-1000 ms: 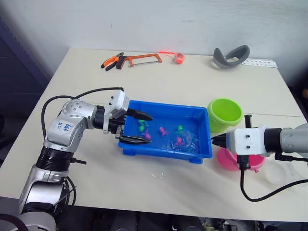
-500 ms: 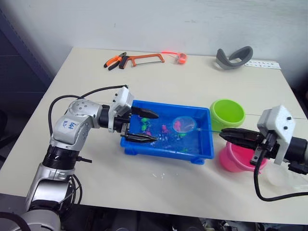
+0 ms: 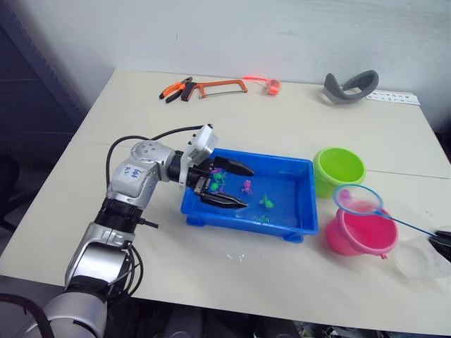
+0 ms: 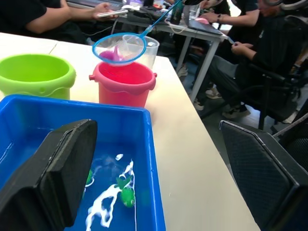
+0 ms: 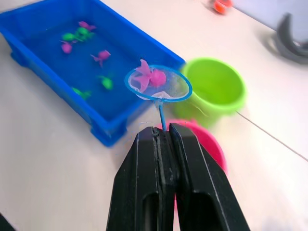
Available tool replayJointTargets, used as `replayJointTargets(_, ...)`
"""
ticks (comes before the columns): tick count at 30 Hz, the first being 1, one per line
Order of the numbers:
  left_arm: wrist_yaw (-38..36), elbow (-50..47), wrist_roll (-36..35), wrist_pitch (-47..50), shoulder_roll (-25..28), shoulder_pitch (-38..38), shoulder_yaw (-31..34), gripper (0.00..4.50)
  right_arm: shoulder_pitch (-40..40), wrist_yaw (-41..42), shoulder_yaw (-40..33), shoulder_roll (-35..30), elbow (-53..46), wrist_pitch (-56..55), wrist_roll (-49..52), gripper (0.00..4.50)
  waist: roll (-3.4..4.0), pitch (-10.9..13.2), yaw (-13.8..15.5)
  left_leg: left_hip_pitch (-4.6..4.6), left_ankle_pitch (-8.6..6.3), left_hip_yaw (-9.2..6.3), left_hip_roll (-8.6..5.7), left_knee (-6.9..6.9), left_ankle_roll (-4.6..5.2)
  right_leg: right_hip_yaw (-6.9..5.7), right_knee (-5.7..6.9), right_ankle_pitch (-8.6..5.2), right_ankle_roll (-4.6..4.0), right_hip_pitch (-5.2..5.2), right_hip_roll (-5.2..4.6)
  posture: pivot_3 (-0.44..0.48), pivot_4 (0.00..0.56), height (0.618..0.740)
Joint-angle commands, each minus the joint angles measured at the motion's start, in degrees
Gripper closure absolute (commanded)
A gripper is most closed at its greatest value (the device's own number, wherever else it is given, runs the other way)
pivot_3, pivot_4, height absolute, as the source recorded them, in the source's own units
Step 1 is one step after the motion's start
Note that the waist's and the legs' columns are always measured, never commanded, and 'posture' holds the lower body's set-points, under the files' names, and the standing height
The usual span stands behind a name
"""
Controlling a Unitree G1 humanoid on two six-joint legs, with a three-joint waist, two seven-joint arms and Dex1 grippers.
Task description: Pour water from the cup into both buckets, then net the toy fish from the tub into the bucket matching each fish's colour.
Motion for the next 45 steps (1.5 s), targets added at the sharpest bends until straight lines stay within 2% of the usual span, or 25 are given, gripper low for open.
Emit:
replayJointTargets(1,-1.83,1.64,0.41,-2.50,-1.48,-2.60,0.00,0.06,5.73,2.19,-4.25,3.41,-0.58,-7.86,-3.55,4.50,0.00,0.00,-0.01,0.05,0.00,0.06,0.00,-0.10,0.00,0.05,-0.02,0.00,0.00,0.02,-0.01,0.000,0.150,0.740)
replayJointTargets(5,-3.01,2.86,0.33,-2.92,-3.12,-4.27,-0.11,0.06,11.05,2.88,-2.10,6.14,-0.37,-18.17,-13.00,4.50,-0.01,0.00,-0.42,0.77,0.06,0.34,-0.05,-0.70,-0.01,0.26,-0.29,0.00,0.02,0.48,-0.08,0.000,0.150,0.740)
replayJointTargets(8,-3.53,3.75,0.86,-3.87,-3.70,-4.70,-0.39,0.06,12.26,1.80,0.61,7.19,0.14,-25.07,-19.87,4.50,0.00,-0.01,-0.92,0.81,0.07,0.33,0.01,-0.77,-0.03,0.27,-0.33,0.00,0.01,0.50,-0.05,0.000,0.150,0.740)
replayJointTargets(11,-3.87,4.30,1.20,-4.28,-4.06,-5.19,-0.33,0.06,12.02,0.76,4.07,7.09,1.92,-37.98,-32.34,4.50,0.00,-0.01,-1.22,0.79,0.08,0.31,0.01,-0.78,-0.05,0.25,-0.33,0.00,0.01,0.50,-0.04,0.000,0.150,0.740)
replayJointTargets(15,-4.07,4.73,1.58,-4.82,-4.11,-5.43,-0.06,0.06,10.44,-1.25,7.59,6.94,5.21,-53.57,-42.71,4.50,0.00,-0.01,-1.16,0.81,0.10,0.31,0.00,-0.78,-0.09,0.25,-0.33,0.00,0.02,0.50,-0.05,0.000,0.150,0.740)
replayJointTargets(20,-3.83,3.75,1.35,-4.23,-3.89,-5.50,0.33,0.06,8.51,-3.75,11.95,4.79,7.27,-66.00,-50.63,4.50,0.02,-0.01,-1.21,0.81,0.12,0.32,0.00,-0.77,-0.11,0.25,-0.32,0.00,0.02,0.50,-0.07,0.000,0.150,0.740)
replayJointTargets(25,-3.31,3.63,1.44,-4.36,-3.88,-5.53,0.62,0.06,7.78,-7.13,11.42,0.31,13.84,-83.87,-61.57,4.50,0.02,-0.02,-1.14,0.82,0.13,0.30,-0.02,-0.75,-0.13,0.23,-0.32,0.00,0.02,0.53,-0.08,0.000,0.150,0.740)
replayJointTargets(29,-3.24,3.72,1.59,-4.63,-3.69,-5.46,0.66,0.06,6.03,-11.13,10.36,-2.19,17.45,-91.85,-66.99,4.50,0.02,-0.02,-1.20,0.83,0.13,0.29,-0.01,-0.75,-0.13,0.21,-0.31,0.00,0.02,0.53,-0.07,0.000,0.150,0.740)
replayJointTargets(37,-2.79,3.72,1.84,-5.06,-3.77,-5.63,0.73,0.06,5.90,-16.98,9.80,-3.48,21.73,-103.36,-70.28,4.50,0.02,-0.02,-1.18,0.85,0.13,0.29,0.00,-0.74,-0.13,0.21,-0.30,0.00,0.02,0.58,-0.07,0.000,0.150,0.740)
replayJointTargets(45,-2.69,4.49,2.26,-6.34,-4.55,-5.82,0.58,0.06,5.67,-18.45,10.07,-7.87,23.34,-109.29,-72.82,4.50,0.02,-0.02,-1.25,0.99,0.14,0.29,0.01,-0.74,-0.13,0.21,-0.31,0.00,0.01,0.70,-0.06,0.000,0.150,0.740)
